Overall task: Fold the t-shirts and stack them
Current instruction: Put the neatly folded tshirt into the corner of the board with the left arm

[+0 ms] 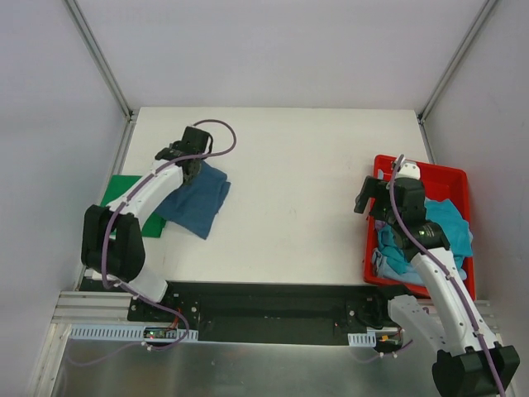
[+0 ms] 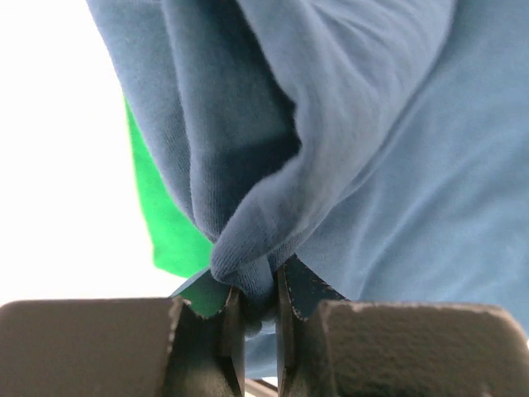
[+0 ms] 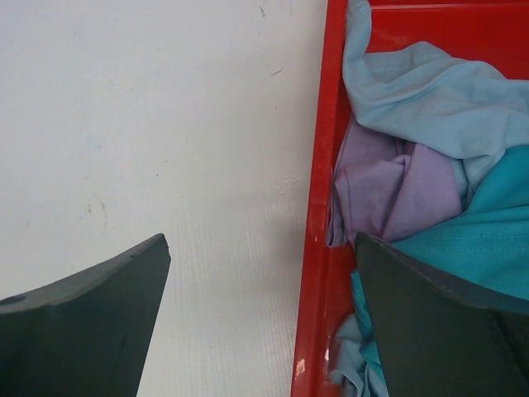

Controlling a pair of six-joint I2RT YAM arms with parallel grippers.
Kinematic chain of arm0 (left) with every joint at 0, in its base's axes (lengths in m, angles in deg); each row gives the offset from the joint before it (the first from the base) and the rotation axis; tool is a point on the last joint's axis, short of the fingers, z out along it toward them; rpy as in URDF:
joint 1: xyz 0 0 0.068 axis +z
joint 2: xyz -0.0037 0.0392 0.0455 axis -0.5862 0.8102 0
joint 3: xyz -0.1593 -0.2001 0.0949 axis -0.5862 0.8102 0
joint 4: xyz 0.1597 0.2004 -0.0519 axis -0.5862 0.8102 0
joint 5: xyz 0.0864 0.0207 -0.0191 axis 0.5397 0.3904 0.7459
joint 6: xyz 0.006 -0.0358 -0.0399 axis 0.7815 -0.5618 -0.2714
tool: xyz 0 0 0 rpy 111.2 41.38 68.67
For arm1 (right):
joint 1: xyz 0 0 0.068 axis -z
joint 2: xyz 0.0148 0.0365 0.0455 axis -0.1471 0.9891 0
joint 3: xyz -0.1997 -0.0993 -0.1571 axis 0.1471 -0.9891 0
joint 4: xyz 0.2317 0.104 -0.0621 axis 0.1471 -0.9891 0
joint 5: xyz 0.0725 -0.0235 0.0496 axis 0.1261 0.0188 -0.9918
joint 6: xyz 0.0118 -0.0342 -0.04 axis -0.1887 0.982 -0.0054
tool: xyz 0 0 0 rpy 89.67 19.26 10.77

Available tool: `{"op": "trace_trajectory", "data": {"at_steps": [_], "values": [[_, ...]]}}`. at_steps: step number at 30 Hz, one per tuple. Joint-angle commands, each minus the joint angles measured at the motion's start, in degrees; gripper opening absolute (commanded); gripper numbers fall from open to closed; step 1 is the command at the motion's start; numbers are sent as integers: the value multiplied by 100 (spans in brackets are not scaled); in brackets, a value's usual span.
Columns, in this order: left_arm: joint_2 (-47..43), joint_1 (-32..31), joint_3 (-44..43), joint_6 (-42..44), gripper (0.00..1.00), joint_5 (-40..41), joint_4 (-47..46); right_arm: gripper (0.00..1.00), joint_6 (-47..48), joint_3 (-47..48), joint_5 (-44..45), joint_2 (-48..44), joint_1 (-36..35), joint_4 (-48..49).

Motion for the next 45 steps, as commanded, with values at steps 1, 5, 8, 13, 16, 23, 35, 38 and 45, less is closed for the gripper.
{"op": "trace_trajectory", "data": {"at_steps": [1,5,8,13,16,23,35,38,45], "values": [[-618,70,256,1602,0,169,-208,96,75,120,484,47,52,-58],[-794,465,90,2088,0,109,-208,96,75,129,695,3,69,-58],[-969,729,-165,2237,0,-154,-208,96,75,129,765,21,78,-67],[-1338,800,-254,2536,0,-260,-208,96,75,164,880,135,87,-137],[-1549,844,-166,2607,0,-243,-208,96,75,190,871,223,87,-155],[-1629,975,-367,2483,0,275,-182,96,75,287,845,364,87,-304],[-1752,1477,-597,2519,0,223,108,96,75,261,871,372,78,-304],[-1752,1520,-421,2387,0,-74,144,96,75,278,888,434,87,-322],[-1296,1582,-753,1904,0,-146,319,96,75,270,889,460,87,-322]]}}
